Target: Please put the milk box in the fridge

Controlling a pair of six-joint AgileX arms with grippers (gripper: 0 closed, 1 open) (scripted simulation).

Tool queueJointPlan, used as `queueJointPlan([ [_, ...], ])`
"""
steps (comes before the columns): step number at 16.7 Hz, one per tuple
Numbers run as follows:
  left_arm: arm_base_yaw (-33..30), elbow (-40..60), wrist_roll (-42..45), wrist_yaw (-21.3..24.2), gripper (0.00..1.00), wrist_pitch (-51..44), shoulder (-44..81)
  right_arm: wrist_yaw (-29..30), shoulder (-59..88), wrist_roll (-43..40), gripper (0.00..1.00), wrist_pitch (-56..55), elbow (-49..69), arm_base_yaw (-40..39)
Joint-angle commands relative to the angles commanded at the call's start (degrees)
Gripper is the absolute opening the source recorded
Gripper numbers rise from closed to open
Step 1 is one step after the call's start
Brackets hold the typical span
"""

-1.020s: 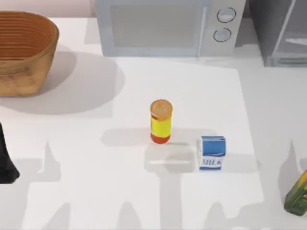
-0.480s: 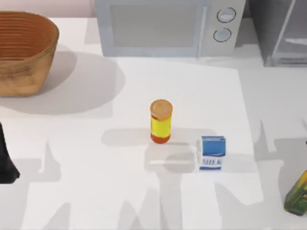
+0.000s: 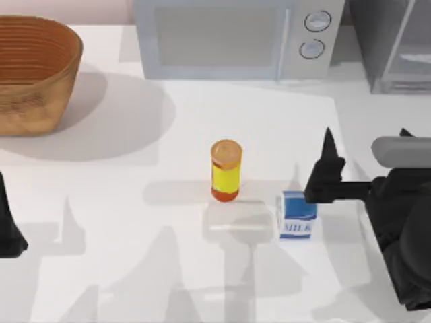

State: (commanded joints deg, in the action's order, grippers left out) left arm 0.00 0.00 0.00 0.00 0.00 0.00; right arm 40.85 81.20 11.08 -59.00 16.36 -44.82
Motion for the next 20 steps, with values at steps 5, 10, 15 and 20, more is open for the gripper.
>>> queueJointPlan([
  [5,0.00,0.00,0.00,0.00,1.00,0.00,0.00,13.47,30.34,1.62,1.00,-19.51,4.86,-11.11],
  [10,0.00,0.00,0.00,0.00,1.00,0.00,0.00,21.80,48.73,2.07,1.00,-32.37,8.12,-17.15],
  [15,0.00,0.00,0.00,0.00,1.00,0.00,0.00,23.60,52.56,2.07,1.00,-35.20,8.89,-18.26],
  [20,0.00,0.00,0.00,0.00,1.00,0.00,0.00,22.72,52.62,1.63,1.00,-35.14,9.34,-17.28],
])
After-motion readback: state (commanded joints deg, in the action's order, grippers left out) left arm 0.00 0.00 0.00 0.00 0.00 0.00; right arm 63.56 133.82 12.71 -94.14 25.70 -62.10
